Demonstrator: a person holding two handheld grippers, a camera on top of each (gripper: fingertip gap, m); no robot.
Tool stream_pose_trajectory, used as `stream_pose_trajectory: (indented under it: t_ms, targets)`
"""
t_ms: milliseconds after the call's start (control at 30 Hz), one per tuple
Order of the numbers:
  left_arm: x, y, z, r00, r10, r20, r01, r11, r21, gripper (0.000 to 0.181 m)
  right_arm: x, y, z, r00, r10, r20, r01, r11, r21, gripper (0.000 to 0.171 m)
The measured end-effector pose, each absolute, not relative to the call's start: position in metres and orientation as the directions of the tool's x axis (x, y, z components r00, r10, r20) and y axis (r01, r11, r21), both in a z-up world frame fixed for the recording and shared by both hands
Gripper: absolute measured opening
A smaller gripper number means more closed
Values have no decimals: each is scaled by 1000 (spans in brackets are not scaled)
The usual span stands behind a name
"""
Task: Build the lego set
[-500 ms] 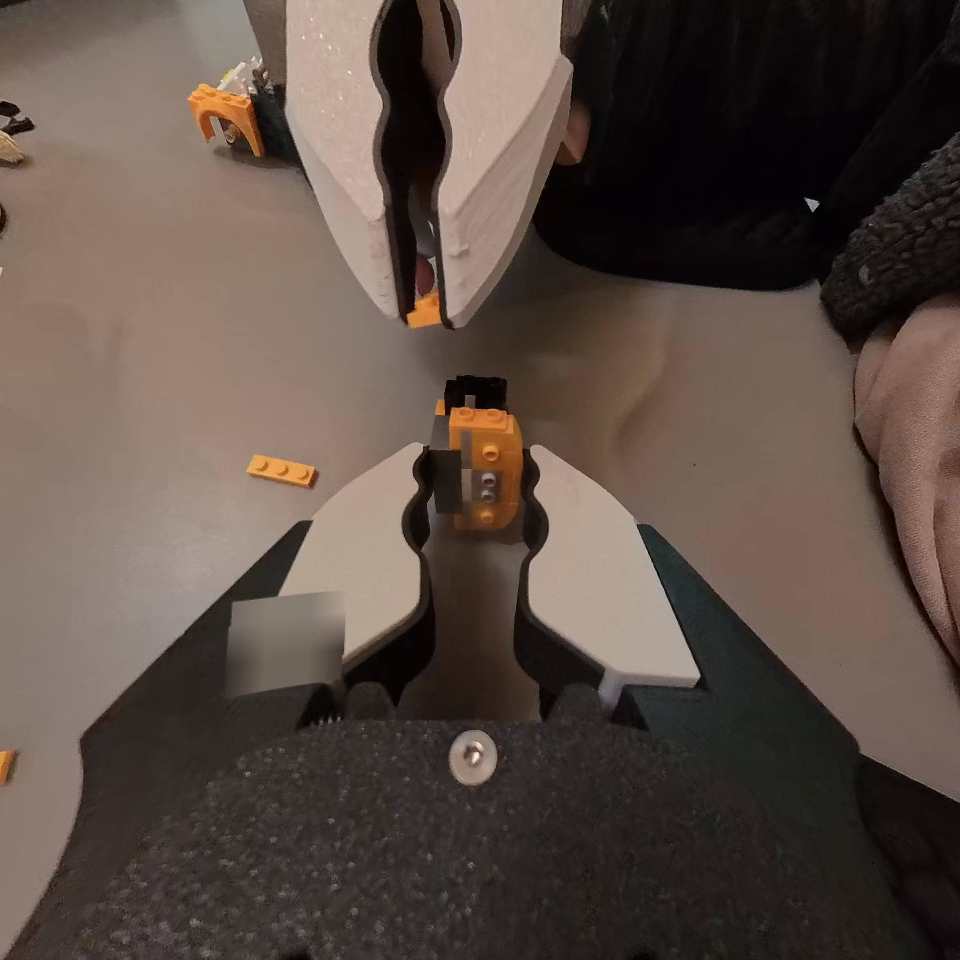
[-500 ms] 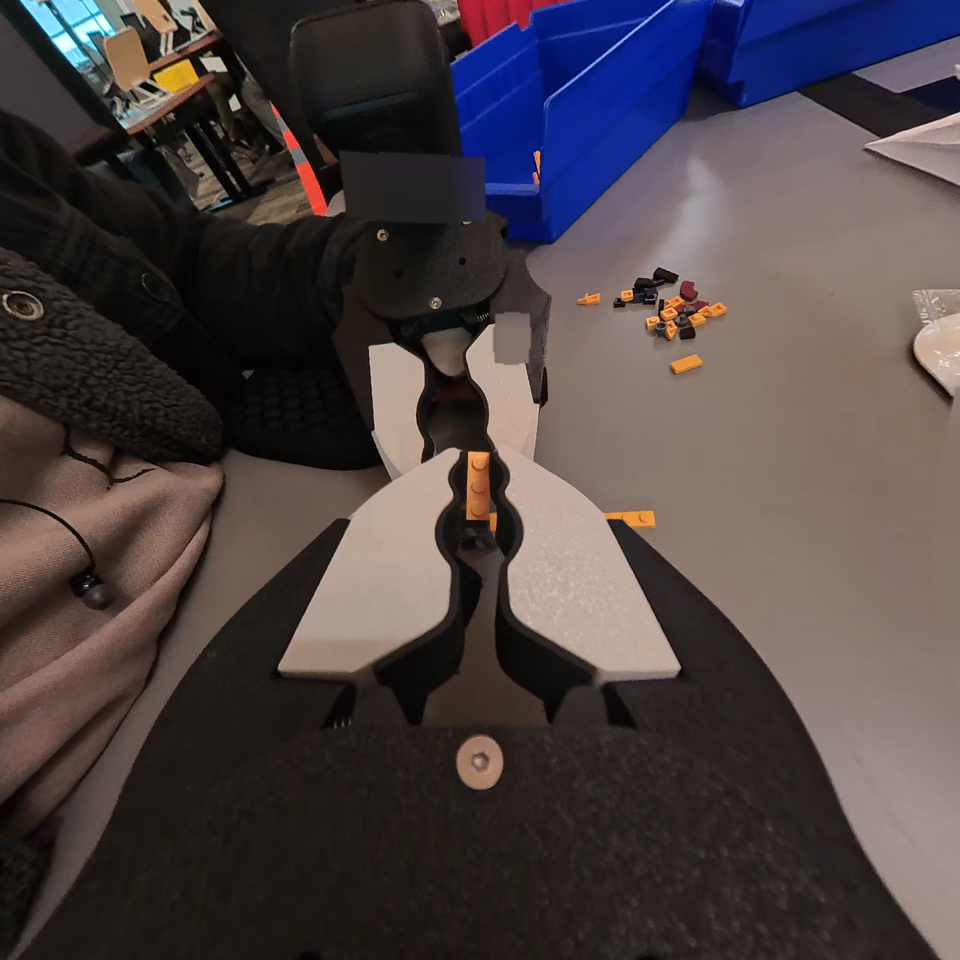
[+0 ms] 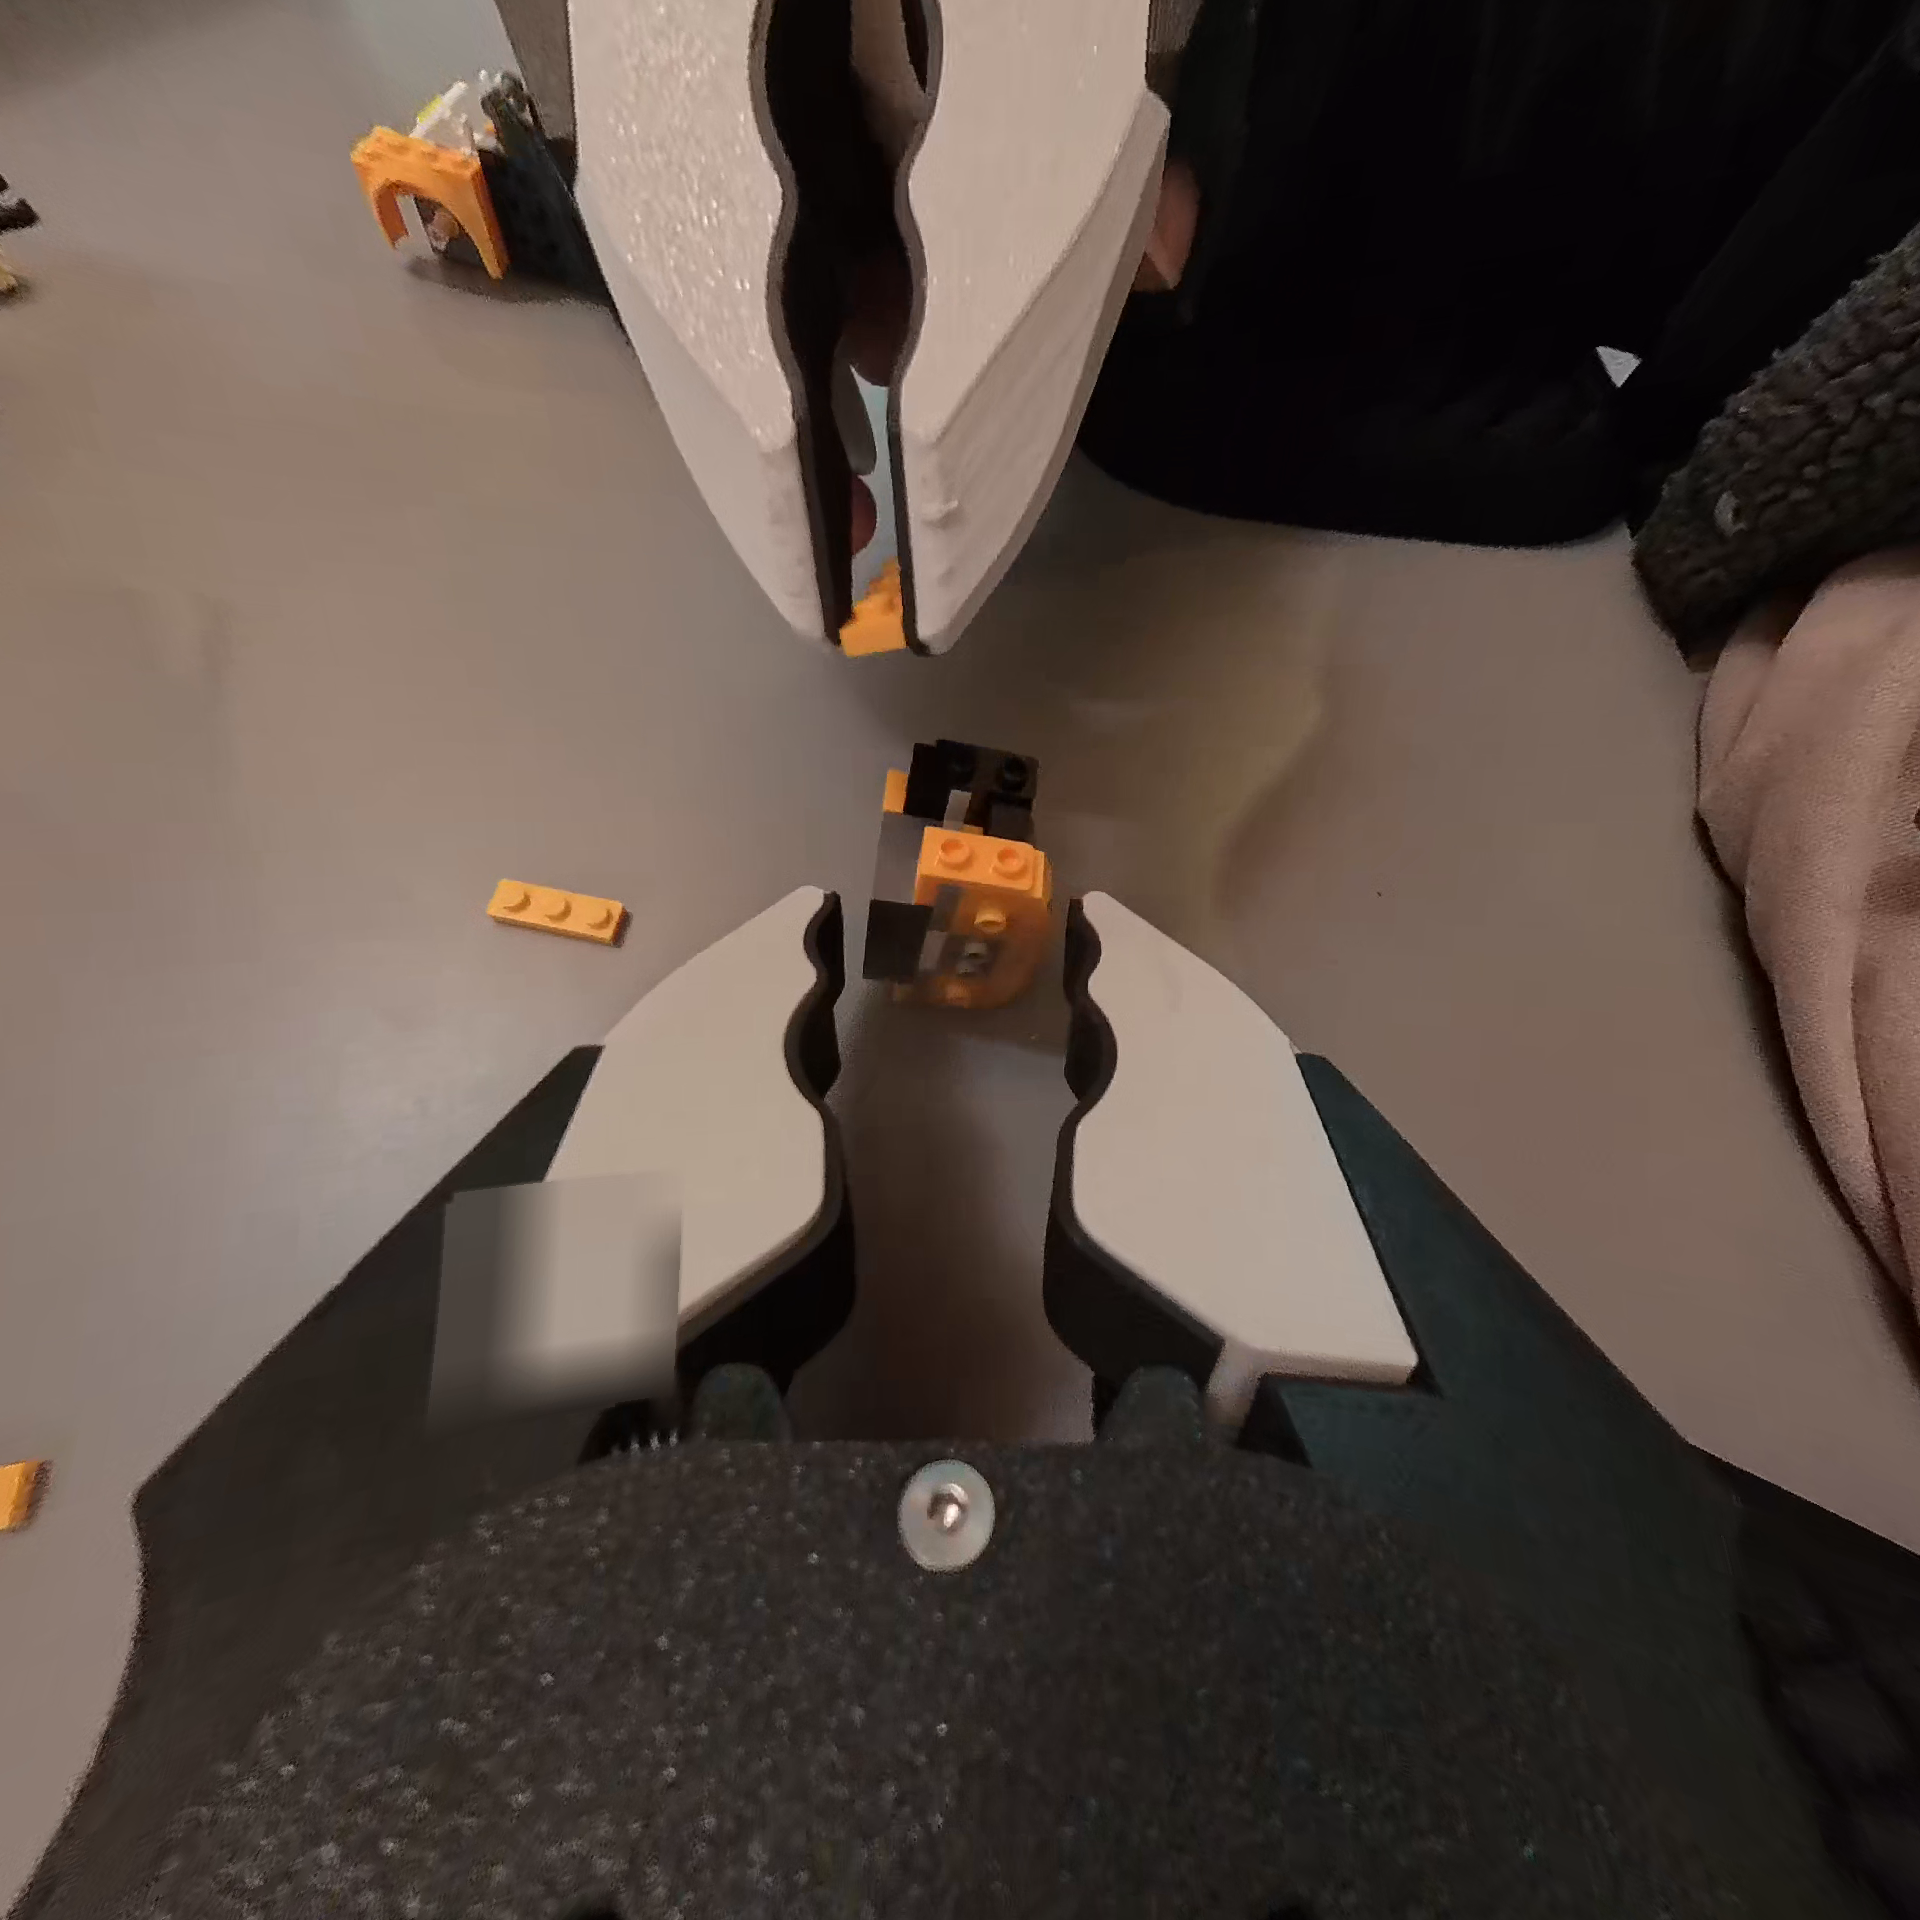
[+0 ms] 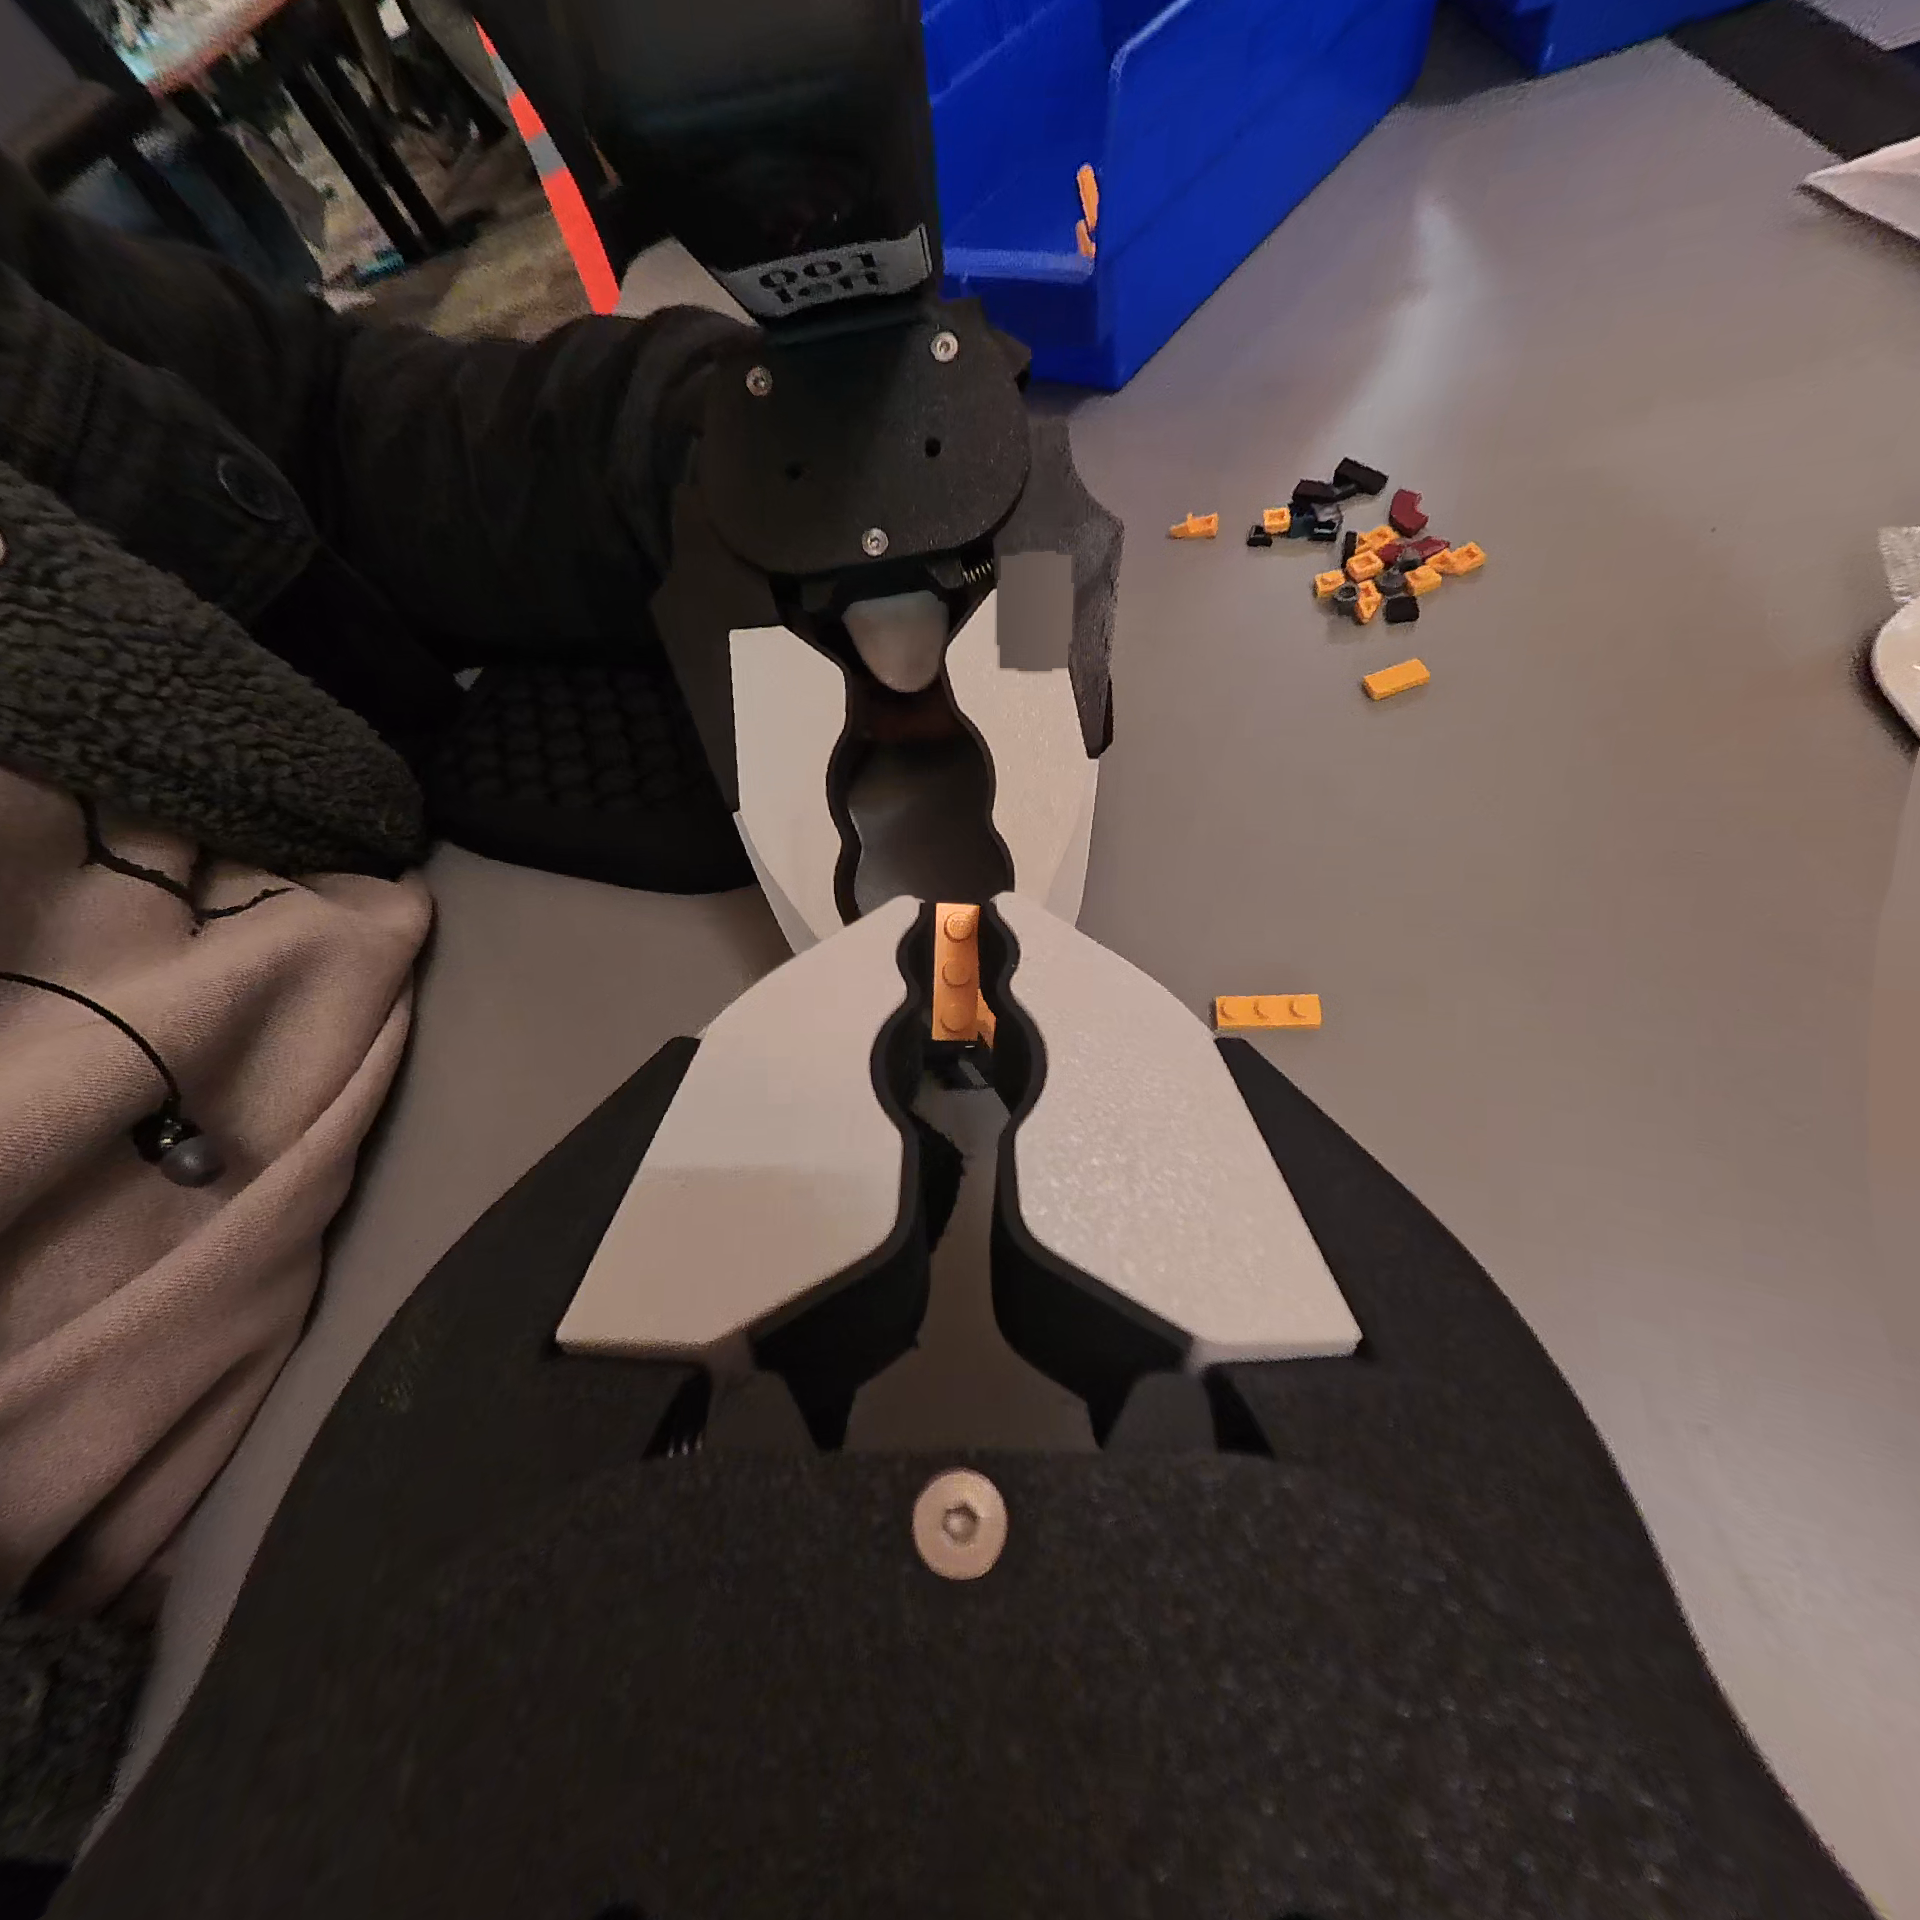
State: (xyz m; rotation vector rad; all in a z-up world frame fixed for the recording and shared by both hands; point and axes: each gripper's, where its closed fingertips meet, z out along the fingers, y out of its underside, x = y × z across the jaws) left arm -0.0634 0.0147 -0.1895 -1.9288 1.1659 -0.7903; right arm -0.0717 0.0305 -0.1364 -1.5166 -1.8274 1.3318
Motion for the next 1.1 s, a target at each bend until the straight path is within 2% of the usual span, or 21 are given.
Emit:
stream_pose_trajectory:
  t_ms: [133, 633, 1100]
  targets:
    - [-63, 16, -189, 404, -909, 104, -458, -299, -837, 32, -72, 28, -143, -304, 927, -222, 594, 2, -804, 8]
    - [-63, 19, -189, 455, -886, 86, -452, -314, -835, 32, -81, 17, -159, -337, 936, -102, 771, 212, -600, 8]
    - [-64, 19, -189, 455, -884, 104, -441, -325, -837, 32, -84, 18, -159, -363, 922, -137, 767, 213, -605, 11]
